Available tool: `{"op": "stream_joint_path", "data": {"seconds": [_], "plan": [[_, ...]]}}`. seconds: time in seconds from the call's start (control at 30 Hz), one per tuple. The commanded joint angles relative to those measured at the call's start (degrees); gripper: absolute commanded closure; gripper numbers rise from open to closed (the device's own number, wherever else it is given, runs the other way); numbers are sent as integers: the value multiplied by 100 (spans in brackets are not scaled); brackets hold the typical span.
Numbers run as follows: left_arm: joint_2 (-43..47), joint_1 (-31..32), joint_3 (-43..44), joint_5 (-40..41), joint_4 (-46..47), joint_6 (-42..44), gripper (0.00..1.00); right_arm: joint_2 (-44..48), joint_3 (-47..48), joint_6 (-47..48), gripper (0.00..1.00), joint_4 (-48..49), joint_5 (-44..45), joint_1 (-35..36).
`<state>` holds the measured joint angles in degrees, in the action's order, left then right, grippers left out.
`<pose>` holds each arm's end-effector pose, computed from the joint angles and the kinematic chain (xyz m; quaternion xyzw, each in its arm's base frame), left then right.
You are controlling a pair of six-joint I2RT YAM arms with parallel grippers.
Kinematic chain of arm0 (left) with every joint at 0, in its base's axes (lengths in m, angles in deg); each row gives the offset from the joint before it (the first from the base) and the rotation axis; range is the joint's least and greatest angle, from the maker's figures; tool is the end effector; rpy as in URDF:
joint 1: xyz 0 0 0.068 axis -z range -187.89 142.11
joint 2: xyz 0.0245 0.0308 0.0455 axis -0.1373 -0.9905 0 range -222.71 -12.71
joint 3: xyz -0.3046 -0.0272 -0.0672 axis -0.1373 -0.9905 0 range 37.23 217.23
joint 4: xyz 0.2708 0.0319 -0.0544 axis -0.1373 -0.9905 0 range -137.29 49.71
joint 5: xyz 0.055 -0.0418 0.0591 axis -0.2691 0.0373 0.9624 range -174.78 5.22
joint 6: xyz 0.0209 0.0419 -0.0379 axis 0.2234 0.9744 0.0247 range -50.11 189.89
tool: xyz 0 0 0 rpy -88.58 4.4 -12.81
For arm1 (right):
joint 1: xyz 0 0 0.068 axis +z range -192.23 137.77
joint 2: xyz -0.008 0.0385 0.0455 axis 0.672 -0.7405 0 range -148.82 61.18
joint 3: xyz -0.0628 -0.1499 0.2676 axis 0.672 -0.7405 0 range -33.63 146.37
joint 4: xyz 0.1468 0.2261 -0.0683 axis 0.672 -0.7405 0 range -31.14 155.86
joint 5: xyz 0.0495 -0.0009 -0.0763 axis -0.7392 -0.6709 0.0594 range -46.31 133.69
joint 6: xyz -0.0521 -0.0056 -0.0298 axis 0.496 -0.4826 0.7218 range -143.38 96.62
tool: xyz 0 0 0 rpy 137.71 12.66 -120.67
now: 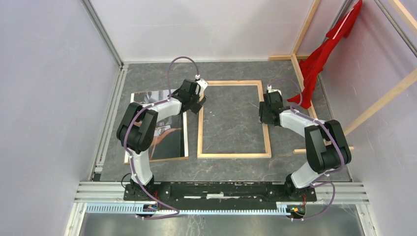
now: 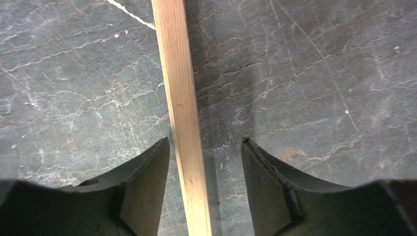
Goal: Put the photo into the frame
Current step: Turn over the photo frame at the center of the board, then pick up the photo frame item at the center of the board.
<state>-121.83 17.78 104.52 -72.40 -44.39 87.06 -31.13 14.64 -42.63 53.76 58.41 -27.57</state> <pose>0.3985 -0.1809 0.1872 0.2989 0.8727 0.0720 0.3793 0.3203 0.0720 0.1819 0.0753 0.9465 -0.0330 0.3121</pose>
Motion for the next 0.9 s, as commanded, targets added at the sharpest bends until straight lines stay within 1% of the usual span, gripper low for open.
{"op": "stream_joint_path", "data": {"seconds": [0.0,0.03,0.13,0.17,0.23,0.3,0.33,0.43,0.47,0.53,0.63,0.73,0.87], "plan": [[-71,46,548,-70,-248,-38,0,632,73,-98,36,-33,118,-20],[7,33,575,-76,-345,-34,0,775,121,-118,34,6,51,-16],[377,-170,585,-209,-627,22,0,1052,350,-156,22,221,-272,175],[552,-390,648,-345,-771,-12,0,1067,504,-172,19,283,-327,375],[788,-903,871,-749,-1214,-182,0,909,896,-191,16,312,-330,873],[1005,-1501,1048,-1074,-1486,-244,0,493,1384,-272,15,297,-412,1403],[1101,-1780,1038,-1103,-1556,-154,0,295,1669,-327,14,311,-519,1665],[1479,-2478,804,-985,-1602,149,0,-478,2538,-522,13,369,-875,2315],[1623,-2888,741,-1061,-1668,170,0,-781,2803,-553,14,437,-981,2536],[1781,-3366,631,-1190,-1748,156,0,-1181,3273,-613,14,575,-1110,2867],[1996,-4104,368,-1212,-1783,249,0,-1979,4202,-648,13,336,-1149,3374],[2212,-4559,-30,-1146,-1673,401,0,-2714,4904,-807,13,1,-1218,3676],[2479,-4805,-683,-572,-1100,605,0,-3040,4742,-1180,13,219,-1367,3822]]}}
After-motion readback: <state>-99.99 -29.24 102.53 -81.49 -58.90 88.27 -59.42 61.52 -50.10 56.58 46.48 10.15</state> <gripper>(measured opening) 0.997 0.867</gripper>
